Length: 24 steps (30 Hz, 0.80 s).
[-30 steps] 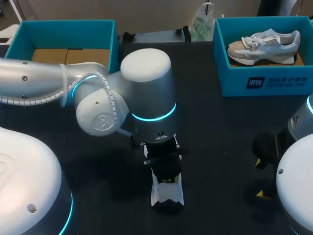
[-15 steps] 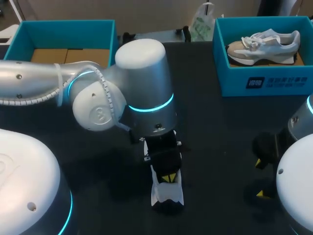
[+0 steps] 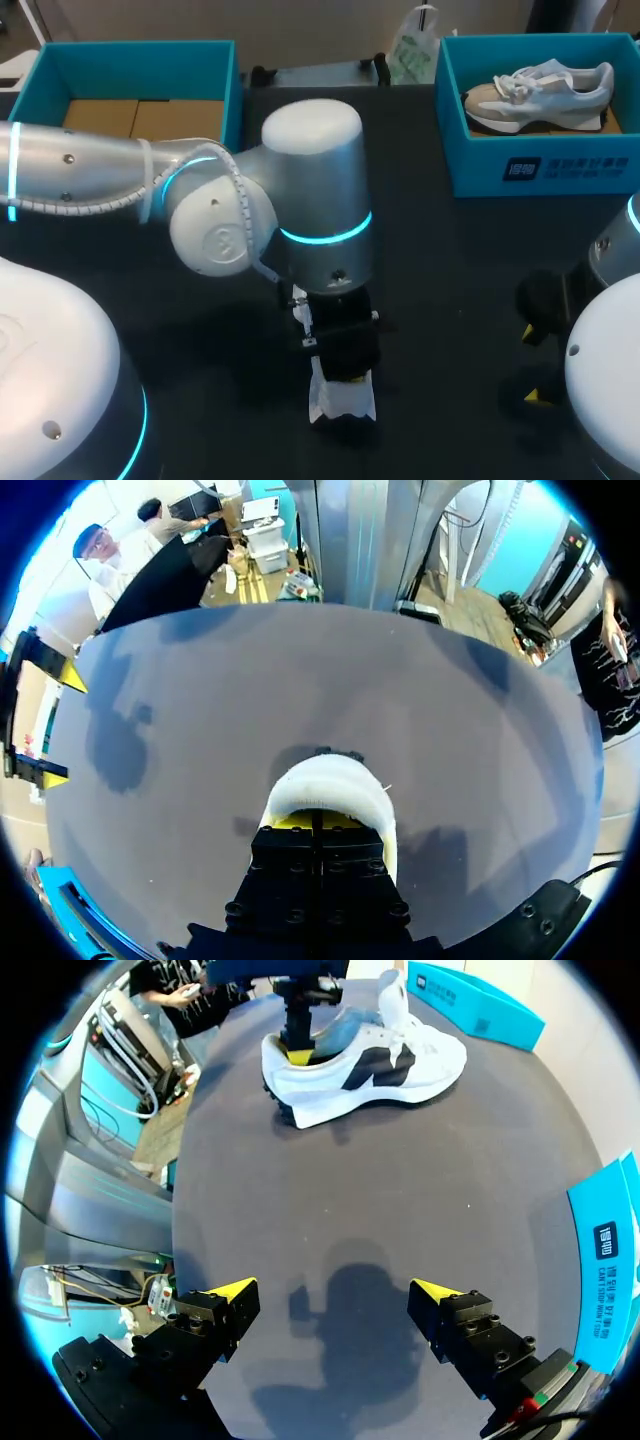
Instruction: Take the shoe out of the shoebox, open the shoe tongue, remove and reinsert the insole, then place the shoe into the shoebox
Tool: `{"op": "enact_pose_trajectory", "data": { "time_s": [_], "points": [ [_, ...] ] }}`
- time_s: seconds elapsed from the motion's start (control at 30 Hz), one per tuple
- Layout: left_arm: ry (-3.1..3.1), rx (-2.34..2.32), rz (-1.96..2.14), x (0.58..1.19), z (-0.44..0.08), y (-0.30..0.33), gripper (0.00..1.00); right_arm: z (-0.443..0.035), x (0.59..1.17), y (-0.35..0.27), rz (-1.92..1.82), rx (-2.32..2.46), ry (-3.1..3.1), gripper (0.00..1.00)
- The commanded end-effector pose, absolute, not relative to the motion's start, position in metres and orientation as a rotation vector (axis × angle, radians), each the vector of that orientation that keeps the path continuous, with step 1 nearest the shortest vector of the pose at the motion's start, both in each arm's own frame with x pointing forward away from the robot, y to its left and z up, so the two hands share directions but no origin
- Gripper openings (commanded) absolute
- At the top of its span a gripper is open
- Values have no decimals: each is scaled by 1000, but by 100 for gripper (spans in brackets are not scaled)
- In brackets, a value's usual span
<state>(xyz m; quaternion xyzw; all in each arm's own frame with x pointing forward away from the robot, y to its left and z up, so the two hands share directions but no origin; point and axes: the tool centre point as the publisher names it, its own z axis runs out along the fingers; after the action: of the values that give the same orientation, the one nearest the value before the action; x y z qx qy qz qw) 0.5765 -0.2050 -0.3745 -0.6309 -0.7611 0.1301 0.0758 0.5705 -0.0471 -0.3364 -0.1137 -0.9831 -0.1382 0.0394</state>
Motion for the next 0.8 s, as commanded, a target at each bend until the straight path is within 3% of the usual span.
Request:
{"op": "enact_pose_trajectory", "data": {
  "time_s": [0.03, 0.2, 0.8],
  "points": [
    [-2290, -1890, 343, 568, -398, -216, 0, -335, 568, -48, -426, -348, -3016, 100],
    [-2293, -1867, 310, 566, -409, -212, 0, -335, 568, -48, -426, -348, -3016, 100],
    [-2323, -1881, 353, 576, -363, -203, 0, -335, 568, -48, -426, -348, -3016, 100]
  ]
}}
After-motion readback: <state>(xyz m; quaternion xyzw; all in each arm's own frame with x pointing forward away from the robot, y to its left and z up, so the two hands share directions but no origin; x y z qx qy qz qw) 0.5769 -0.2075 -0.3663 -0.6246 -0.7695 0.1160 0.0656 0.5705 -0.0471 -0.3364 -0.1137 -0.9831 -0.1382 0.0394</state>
